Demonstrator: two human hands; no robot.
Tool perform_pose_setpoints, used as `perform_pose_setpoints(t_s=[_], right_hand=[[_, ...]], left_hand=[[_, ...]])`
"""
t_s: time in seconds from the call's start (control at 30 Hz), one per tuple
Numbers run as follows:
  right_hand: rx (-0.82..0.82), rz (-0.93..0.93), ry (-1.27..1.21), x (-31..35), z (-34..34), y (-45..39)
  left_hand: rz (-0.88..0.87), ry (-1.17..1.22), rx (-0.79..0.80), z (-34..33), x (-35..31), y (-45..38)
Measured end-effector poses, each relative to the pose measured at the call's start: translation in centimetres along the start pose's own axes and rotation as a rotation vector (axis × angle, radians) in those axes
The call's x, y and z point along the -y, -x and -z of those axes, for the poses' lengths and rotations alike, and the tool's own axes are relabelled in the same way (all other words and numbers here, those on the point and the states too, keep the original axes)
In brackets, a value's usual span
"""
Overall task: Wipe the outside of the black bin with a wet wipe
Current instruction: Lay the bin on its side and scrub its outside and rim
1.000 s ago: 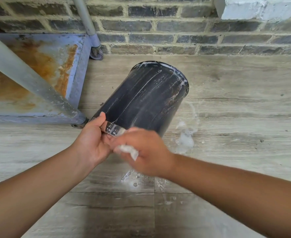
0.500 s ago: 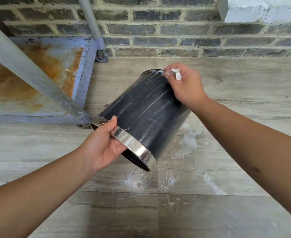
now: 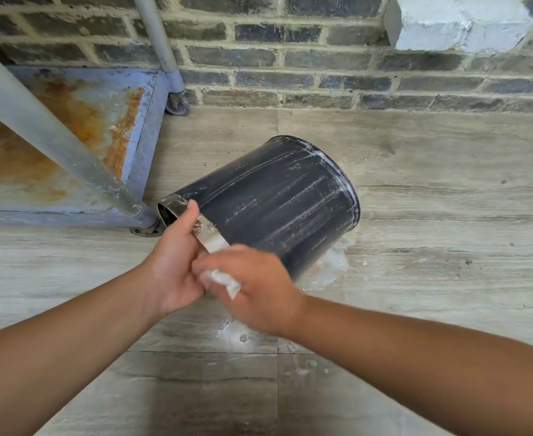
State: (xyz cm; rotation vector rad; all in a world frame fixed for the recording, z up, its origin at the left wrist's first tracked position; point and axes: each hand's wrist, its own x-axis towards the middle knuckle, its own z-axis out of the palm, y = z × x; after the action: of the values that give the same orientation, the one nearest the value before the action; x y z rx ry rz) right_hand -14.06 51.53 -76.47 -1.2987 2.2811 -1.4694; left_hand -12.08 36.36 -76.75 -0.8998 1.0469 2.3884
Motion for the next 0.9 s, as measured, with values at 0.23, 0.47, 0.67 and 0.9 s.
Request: perform_pose_setpoints(t_s=[0.23,0.47,0.67,0.9], right_hand=[[0.008,-0.118,-0.368,0.5,2.8,-0.5],[-0.518,-0.504,-0.289,-8.9,10.7,-7.5],[-0.341,-0.492,0.063,-11.7,9.7,-9.2],[-0.126,-0.184,-0.210,-4.8,4.1,-7.0]], left_hand=[[-0.081,-0.134,0.134,-0.1,0.2,0.3],[-0.246,-0.113,0.126,-0.4,0.9,0.4],[-0.350,-0.550,0.113,-0.1,0.4,1.2],[-0.295,-0.562,0.162,0.6,-2.1,0.8]])
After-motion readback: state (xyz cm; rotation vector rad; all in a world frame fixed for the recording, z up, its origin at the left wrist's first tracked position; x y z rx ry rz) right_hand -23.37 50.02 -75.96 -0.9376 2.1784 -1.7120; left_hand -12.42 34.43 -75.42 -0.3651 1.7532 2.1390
